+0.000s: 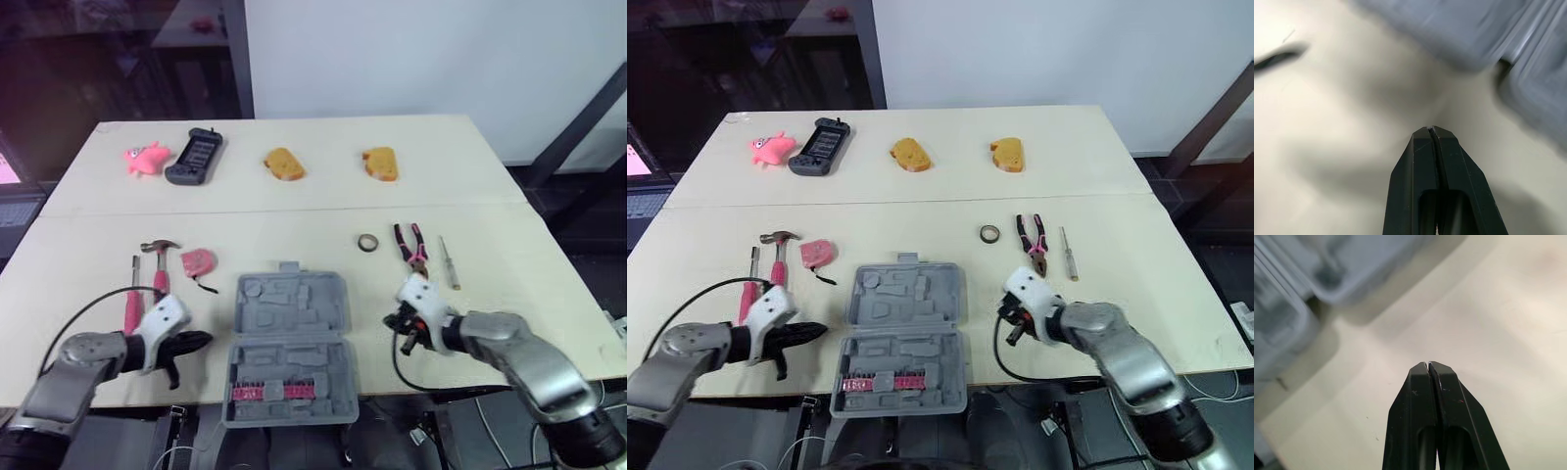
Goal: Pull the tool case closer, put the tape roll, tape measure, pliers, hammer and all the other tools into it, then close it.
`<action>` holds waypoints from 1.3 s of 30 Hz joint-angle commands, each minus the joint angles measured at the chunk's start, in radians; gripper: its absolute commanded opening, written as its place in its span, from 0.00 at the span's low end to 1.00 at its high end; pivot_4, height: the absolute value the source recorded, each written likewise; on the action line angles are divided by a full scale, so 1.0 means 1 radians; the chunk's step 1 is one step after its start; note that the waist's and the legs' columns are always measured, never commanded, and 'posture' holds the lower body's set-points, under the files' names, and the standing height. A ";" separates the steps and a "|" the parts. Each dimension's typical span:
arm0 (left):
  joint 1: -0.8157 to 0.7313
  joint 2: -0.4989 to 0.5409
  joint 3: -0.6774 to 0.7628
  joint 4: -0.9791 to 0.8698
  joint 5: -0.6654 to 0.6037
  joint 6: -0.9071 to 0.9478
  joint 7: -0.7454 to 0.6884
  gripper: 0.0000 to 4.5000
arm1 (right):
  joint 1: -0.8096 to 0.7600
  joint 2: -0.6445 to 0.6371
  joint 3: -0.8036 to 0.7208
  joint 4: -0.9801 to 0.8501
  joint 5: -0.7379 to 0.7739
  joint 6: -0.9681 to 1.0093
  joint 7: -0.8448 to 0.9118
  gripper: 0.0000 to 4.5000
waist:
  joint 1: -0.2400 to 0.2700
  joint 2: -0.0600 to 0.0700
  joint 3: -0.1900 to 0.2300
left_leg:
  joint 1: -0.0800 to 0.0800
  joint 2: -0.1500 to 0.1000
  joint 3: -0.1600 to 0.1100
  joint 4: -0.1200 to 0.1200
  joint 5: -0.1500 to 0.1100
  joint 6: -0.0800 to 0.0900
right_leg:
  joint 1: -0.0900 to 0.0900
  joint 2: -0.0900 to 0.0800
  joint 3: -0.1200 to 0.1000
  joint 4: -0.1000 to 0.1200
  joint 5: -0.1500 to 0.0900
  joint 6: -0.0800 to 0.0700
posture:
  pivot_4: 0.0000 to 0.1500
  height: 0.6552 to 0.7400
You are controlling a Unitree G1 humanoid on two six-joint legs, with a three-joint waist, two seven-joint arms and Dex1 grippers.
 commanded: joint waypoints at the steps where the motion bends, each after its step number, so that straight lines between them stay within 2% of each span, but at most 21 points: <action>1: 0.036 0.071 0.195 0.087 -0.086 -0.081 -0.099 0.00 | 0.096 -0.055 -0.235 -0.007 0.061 -0.158 0.092 0.01 | 0.001 -0.002 0.003 | -0.001 0.000 0.000 0.000 0.000 0.000 | -0.001 0.000 0.000 0.000 0.000 0.000 | 1.00 1.00; 5: 0.044 0.139 0.347 0.211 -0.135 -0.139 -0.184 0.00 | 0.220 -0.084 -0.458 0.103 0.112 -0.331 0.211 0.01 | 0.014 -0.007 0.008 | -0.001 0.000 0.001 0.002 0.000 0.000 | 0.000 -0.001 0.000 0.000 -0.003 -0.004 | 1.00 1.00; 6: 0.041 0.158 0.370 0.254 -0.131 -0.154 -0.195 0.00 | 0.241 -0.090 -0.504 0.141 0.118 -0.362 0.234 0.07 | 0.014 -0.008 0.009 | -0.001 0.000 0.002 0.003 0.000 0.000 | 0.001 -0.002 0.000 0.000 -0.003 -0.004 | 1.00 1.00; 8: 0.016 0.186 0.399 0.359 -0.117 -0.180 -0.185 0.12 | 0.276 -0.109 -0.565 0.216 0.113 -0.415 0.267 0.19 | 0.013 -0.008 0.009 | -0.001 0.000 0.002 0.003 0.000 0.000 | 0.001 -0.002 0.000 -0.001 -0.003 -0.005 | 1.00 1.00; 10: -0.003 0.206 0.417 0.440 -0.104 -0.197 -0.169 0.29 | 0.296 -0.127 -0.614 0.284 0.119 -0.446 0.291 0.41 | 0.011 -0.007 0.010 | 0.000 0.000 0.004 0.003 0.000 0.000 | 0.000 -0.002 0.001 -0.001 -0.003 -0.005 | 1.00 1.00; 14: -0.045 0.242 0.431 0.612 -0.082 -0.243 -0.153 0.75 | 0.323 -0.157 -0.657 0.399 0.086 -0.537 0.307 0.86 | 0.007 -0.007 0.010 | 0.000 0.000 0.004 0.001 0.000 0.000 | -0.001 -0.002 0.001 -0.001 -0.003 -0.005 | 1.00 1.00; 15: -0.054 0.248 0.426 0.647 -0.072 -0.264 -0.150 0.86 | 0.323 -0.156 -0.659 0.409 0.088 -0.553 0.309 0.96 | 0.006 -0.007 0.010 | 0.000 0.000 0.004 0.001 0.000 0.000 | -0.001 -0.001 0.001 -0.001 -0.003 -0.005 | 1.00 1.00; 16: -0.065 0.252 0.424 0.675 -0.072 -0.273 -0.154 0.97 | 0.322 -0.151 -0.655 0.407 0.092 -0.559 0.306 1.00 | 0.004 -0.007 0.010 | 0.000 0.000 0.004 0.000 0.000 0.000 | -0.001 -0.001 0.001 -0.001 -0.003 -0.005 | 1.00 1.00; 17: -0.074 0.253 0.421 0.694 -0.072 -0.283 -0.158 0.99 | 0.322 -0.146 -0.646 0.397 0.093 -0.559 0.299 1.00 | 0.002 -0.007 0.010 | 0.000 0.000 0.004 0.000 0.000 0.000 | -0.001 -0.001 0.001 -0.001 -0.003 -0.005 | 1.00 1.00; 29: -0.106 0.252 0.395 0.742 -0.055 -0.322 -0.162 0.99 | 0.323 -0.153 -0.613 0.362 0.080 -0.547 0.250 1.00 | 0.010 -0.006 0.010 | 0.000 0.000 0.005 0.001 0.000 0.000 | -0.001 -0.002 0.002 -0.001 -0.002 -0.005 | 1.00 1.00; 31: -0.104 0.231 0.378 0.685 -0.056 -0.312 -0.164 0.99 | 0.298 -0.152 -0.574 0.300 0.083 -0.509 0.223 1.00 | 0.010 -0.006 0.010 | 0.000 0.000 0.005 0.001 0.000 0.000 | -0.001 -0.002 0.002 -0.001 -0.002 -0.005 | 1.00 1.00; 35: -0.062 0.129 0.300 0.337 -0.126 -0.172 -0.179 0.99 | 0.092 -0.102 -0.380 0.107 0.141 -0.300 0.093 1.00 | 0.008 -0.003 0.011 | 0.000 0.001 0.006 0.002 0.000 -0.001 | 0.000 -0.002 0.003 0.000 -0.001 -0.005 | 1.00 1.00; 39: -0.025 0.058 0.235 0.036 -0.192 -0.052 -0.165 0.99 | -0.135 -0.028 -0.144 0.081 0.065 -0.167 -0.021 1.00 | 0.011 -0.005 0.011 | -0.001 0.002 0.006 0.002 0.000 -0.001 | -0.001 -0.001 0.003 0.001 0.000 -0.002 | 1.00 1.00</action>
